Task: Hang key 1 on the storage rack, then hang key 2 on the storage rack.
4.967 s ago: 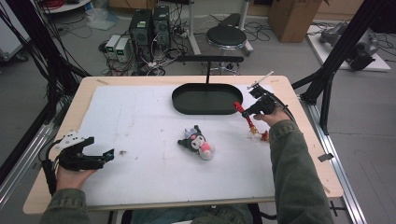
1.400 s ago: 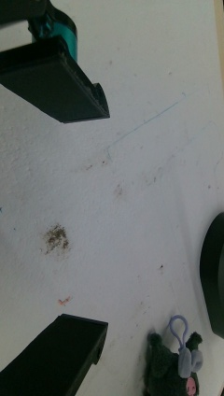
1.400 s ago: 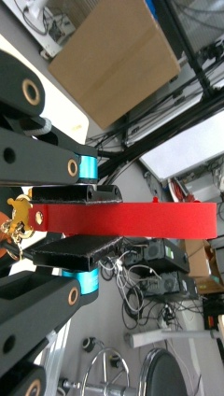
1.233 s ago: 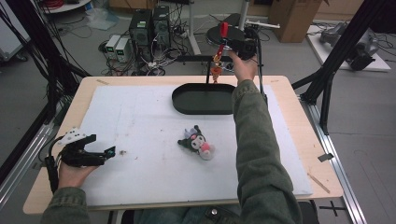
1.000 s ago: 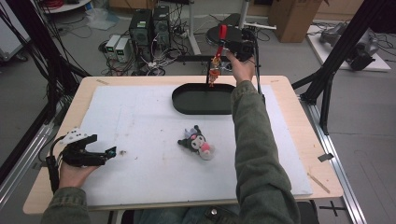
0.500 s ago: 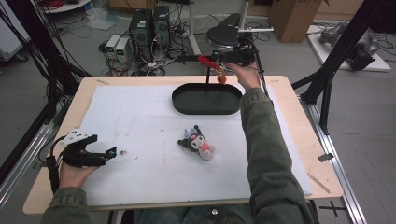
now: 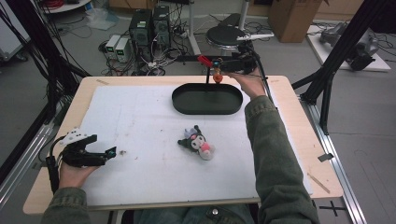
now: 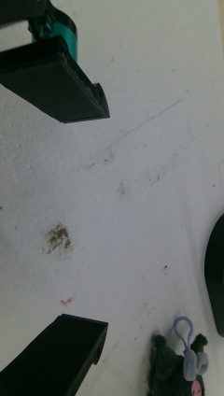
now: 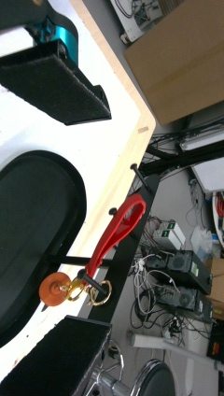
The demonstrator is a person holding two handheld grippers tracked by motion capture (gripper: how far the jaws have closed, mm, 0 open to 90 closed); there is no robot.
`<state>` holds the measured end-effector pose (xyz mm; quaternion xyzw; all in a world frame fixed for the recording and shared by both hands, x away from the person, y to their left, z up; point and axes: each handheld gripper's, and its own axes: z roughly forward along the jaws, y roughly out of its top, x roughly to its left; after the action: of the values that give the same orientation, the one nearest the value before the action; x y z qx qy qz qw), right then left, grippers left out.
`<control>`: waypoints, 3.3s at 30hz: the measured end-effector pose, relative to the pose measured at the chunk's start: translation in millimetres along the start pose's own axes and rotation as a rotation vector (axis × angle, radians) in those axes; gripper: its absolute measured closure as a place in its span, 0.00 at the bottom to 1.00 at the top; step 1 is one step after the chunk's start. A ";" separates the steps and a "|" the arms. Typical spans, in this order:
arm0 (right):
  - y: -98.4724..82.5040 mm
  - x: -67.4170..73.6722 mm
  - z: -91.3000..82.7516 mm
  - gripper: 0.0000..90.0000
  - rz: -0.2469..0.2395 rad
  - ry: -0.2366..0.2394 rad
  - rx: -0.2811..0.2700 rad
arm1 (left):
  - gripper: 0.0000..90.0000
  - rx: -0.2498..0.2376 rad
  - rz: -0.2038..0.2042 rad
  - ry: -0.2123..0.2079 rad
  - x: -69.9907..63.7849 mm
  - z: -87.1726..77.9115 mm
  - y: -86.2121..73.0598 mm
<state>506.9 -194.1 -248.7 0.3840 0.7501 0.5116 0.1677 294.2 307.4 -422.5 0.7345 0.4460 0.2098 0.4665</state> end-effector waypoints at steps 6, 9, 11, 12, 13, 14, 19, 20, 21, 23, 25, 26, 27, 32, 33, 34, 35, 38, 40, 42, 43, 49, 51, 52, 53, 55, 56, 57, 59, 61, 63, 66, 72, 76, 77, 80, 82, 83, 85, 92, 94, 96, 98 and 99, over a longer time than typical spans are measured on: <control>-1.7 5.7 -2.1 0.00 -0.021 0.006 0.069 | 0.02 -0.004 -0.003 0.001 1.3 -1.3 0.0; -2.1 9.8 -3.5 0.00 -0.055 -0.012 0.086 | 0.02 -0.007 -0.003 -0.001 1.2 -1.6 0.1; -2.2 13.9 -6.4 0.00 -0.065 -0.018 0.087 | 0.02 -0.009 -0.003 -0.002 1.1 -1.8 0.1; -2.6 15.1 -7.4 0.00 -0.067 -0.017 0.082 | 0.02 -0.011 -0.005 -0.001 1.1 -2.0 0.2; -4.2 16.5 -8.8 0.00 -0.070 -0.015 0.072 | 0.02 -0.012 -0.003 -0.002 1.3 -2.3 0.3; -5.9 17.6 -9.9 0.00 -0.071 -0.009 0.078 | 0.02 -0.013 -0.002 -0.002 1.5 -2.5 0.3; -14.4 21.4 -12.5 0.00 -0.088 -0.009 0.103 | 0.02 -0.017 -0.008 -0.003 1.4 -2.5 0.3; -15.1 22.7 -12.8 0.00 -0.091 -0.007 0.115 | 0.02 -0.017 -0.009 -0.001 1.3 -2.6 0.3; -15.5 24.1 -13.4 0.00 -0.103 -0.009 0.127 | 0.02 -0.017 -0.010 -0.002 1.3 -2.7 0.3; -15.5 26.4 -14.8 0.00 -0.104 -0.005 0.139 | 0.02 -0.018 -0.007 -0.001 1.8 -3.2 0.3; -15.6 28.5 -16.7 0.00 -0.103 -0.001 0.143 | 0.02 -0.021 -0.010 -0.001 1.8 -3.5 0.4; -15.9 29.4 -17.5 0.00 -0.104 0.003 0.145 | 0.02 -0.022 -0.011 0.000 1.7 -3.6 0.4; -16.1 30.7 -18.4 0.00 -0.104 0.008 0.155 | 0.02 -0.021 -0.009 -0.001 1.8 -3.7 0.4; -24.8 37.3 -22.7 0.00 -0.103 0.022 0.160 | 0.02 -0.023 -0.010 -0.001 1.7 -3.9 0.6; -28.1 38.2 -22.9 0.00 -0.095 0.025 0.173 | 0.02 -0.022 -0.008 -0.002 1.9 -3.9 0.6; -31.4 39.0 -22.7 0.00 -0.103 0.025 0.184 | 0.02 -0.024 -0.011 -0.002 1.7 -3.7 0.6; -34.9 40.4 -23.0 0.00 -0.107 0.023 0.188 | 0.02 -0.024 -0.010 -0.003 1.6 -3.6 0.6; -45.1 42.3 -23.9 0.00 -0.100 0.027 0.206 | 0.02 -0.023 -0.008 -0.003 1.5 -3.7 0.8; -53.0 43.3 -23.9 0.00 -0.100 0.019 0.208 | 0.02 -0.023 -0.009 -0.002 1.5 -3.9 0.8; -60.4 43.9 -24.1 0.00 -0.094 0.021 0.219 | 0.02 -0.021 -0.008 0.000 1.6 -3.9 0.7; -63.3 44.3 -24.0 0.00 -0.095 0.017 0.221 | 0.02 -0.022 -0.010 -0.001 1.5 -3.7 0.7; -87.8 47.4 -21.6 0.00 -0.088 0.026 0.263 | 0.02 -0.018 -0.004 -0.002 1.6 -3.5 0.6; -94.5 49.3 -21.2 0.00 -0.085 0.032 0.269 | 0.02 -0.019 -0.005 -0.002 1.4 -3.6 0.7; -97.3 50.5 -21.0 0.00 -0.087 0.034 0.275 | 0.02 -0.018 -0.004 -0.001 1.2 -3.6 0.7; -99.3 51.4 -20.8 0.00 -0.093 0.035 0.276 | 0.02 -0.018 -0.003 -0.002 1.0 -3.7 0.7; -104.4 53.5 -20.4 0.00 -0.099 0.032 0.283 | 0.02 -0.018 -0.003 -0.002 0.6 -3.9 0.8; -105.9 53.7 -20.3 0.00 -0.101 0.032 0.287 | 0.02 -0.019 -0.002 -0.002 0.5 -4.0 0.9; -108.7 54.4 -20.7 0.00 -0.096 0.033 0.283 | 0.02 -0.021 -0.003 -0.002 0.4 -4.1 0.9; -112.2 55.7 -21.6 0.00 -0.082 0.037 0.286 | 0.02 -0.021 -0.003 -0.002 0.5 -4.1 1.0; -115.8 58.7 -22.6 0.00 -0.082 0.043 0.285 | 0.02 -0.019 -0.002 -0.002 0.6 -4.0 1.0; -120.4 63.7 -23.0 0.00 -0.082 0.053 0.286 | 0.02 -0.019 0.000 -0.002 0.6 -3.8 0.9; -127.0 71.5 -22.0 0.00 -0.098 0.070 0.296 | 0.02 -0.019 -0.003 -0.003 0.7 -3.9 0.8; -142.2 82.0 -15.1 0.00 -0.125 0.082 0.327 | 0.02 -0.018 -0.004 -0.002 0.6 -3.7 0.8; -149.8 89.6 -9.5 0.00 -0.146 0.085 0.369 | 0.02 -0.018 -0.002 -0.002 0.7 -3.9 0.8; -150.8 91.1 -8.7 0.00 -0.153 0.087 0.365 | 0.02 -0.018 -0.003 -0.001 0.6 -3.8 0.8; -157.0 96.1 -5.4 0.00 -0.143 0.101 0.367 | 0.02 -0.017 -0.002 -0.001 0.9 -3.9 0.8; -161.8 96.8 -2.5 0.00 -0.150 0.100 0.381 | 0.02 -0.018 -0.002 -0.002 0.9 -4.0 0.8; -164.8 97.1 -1.1 0.00 -0.146 0.101 0.384 | 0.02 -0.016 -0.001 0.000 1.2 -4.0 0.8; -170.3 97.5 1.0 0.00 -0.127 0.112 0.386 | 0.02 -0.015 -0.004 -0.002 1.1 -3.7 0.6; -180.5 111.6 11.8 0.00 -0.178 0.102 0.448 | 0.02 -0.014 -0.005 -0.002 1.1 -3.5 0.4; -182.8 115.2 15.2 0.00 -0.199 0.090 0.464 | 0.02 -0.013 -0.004 -0.001 1.1 -3.4 0.4; -185.6 118.3 18.9 0.00 -0.206 0.086 0.483 | 0.02 -0.013 0.000 0.002 1.1 -3.6 0.5; -187.7 119.9 21.9 0.00 -0.209 0.093 0.498 | 0.02 -0.014 0.002 0.002 1.5 -3.9 0.5; -189.1 121.6 23.8 0.00 -0.208 0.087 0.514 | 0.02 -0.014 0.002 0.002 1.5 -3.9 0.5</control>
<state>366.8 -122.3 -411.0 0.3124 0.8971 0.3008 0.0839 292.4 310.6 -420.3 0.7312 0.4445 0.2142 0.4709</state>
